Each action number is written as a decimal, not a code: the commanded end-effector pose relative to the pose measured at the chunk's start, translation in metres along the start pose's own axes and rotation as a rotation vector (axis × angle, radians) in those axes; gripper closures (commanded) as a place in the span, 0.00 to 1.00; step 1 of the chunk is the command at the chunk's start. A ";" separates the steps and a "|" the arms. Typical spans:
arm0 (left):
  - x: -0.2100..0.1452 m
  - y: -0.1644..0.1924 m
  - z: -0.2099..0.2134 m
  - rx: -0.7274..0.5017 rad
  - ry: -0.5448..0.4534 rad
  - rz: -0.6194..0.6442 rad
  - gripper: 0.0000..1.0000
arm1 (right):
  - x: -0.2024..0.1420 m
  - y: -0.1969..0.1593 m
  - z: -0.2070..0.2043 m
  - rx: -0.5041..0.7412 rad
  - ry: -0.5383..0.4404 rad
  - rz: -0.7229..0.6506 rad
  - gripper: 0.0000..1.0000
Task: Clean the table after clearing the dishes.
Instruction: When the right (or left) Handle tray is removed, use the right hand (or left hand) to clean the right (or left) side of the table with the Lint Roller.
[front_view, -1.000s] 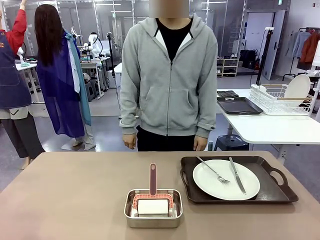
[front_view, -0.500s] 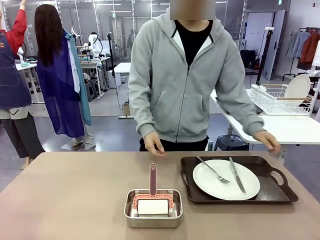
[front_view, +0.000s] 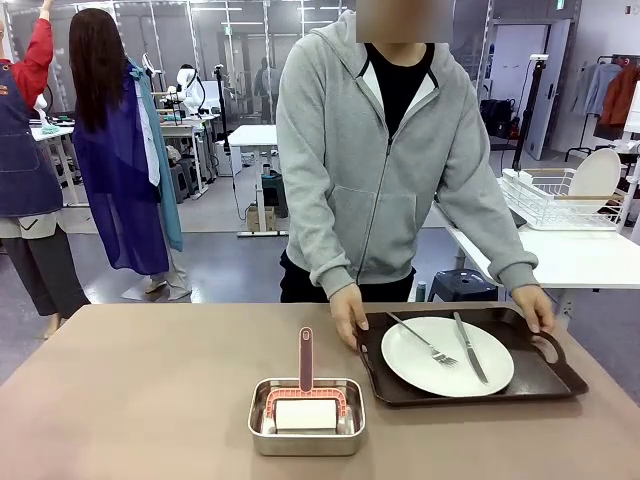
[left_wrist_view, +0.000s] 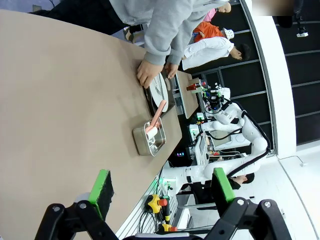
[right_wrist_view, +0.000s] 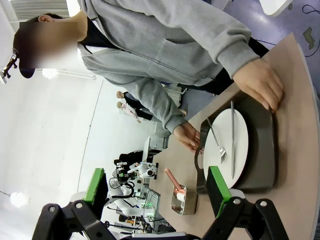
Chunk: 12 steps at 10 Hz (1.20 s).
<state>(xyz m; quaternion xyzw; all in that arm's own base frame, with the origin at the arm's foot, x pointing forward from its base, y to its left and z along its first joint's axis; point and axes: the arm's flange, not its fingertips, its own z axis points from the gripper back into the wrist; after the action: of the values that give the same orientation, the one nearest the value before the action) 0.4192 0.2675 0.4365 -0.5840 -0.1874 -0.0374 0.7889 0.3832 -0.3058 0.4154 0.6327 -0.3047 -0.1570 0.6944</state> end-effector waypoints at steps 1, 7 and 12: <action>-0.001 -0.006 -0.001 0.018 -0.012 0.015 0.00 | -0.005 0.003 0.000 -0.002 0.008 0.002 0.00; -0.001 -0.006 -0.001 0.018 -0.012 0.015 0.00 | 0.045 0.109 -0.157 -0.241 0.341 0.246 0.00; -0.001 -0.006 -0.001 0.018 -0.012 0.015 0.00 | 0.002 0.192 -0.359 -0.383 0.702 0.631 0.00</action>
<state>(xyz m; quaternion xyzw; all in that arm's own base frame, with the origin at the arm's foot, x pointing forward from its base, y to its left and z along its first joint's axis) 0.4188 0.2679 0.4367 -0.5838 -0.1879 -0.0370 0.7890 0.5610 -0.0170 0.5974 0.4300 -0.1974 0.1947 0.8592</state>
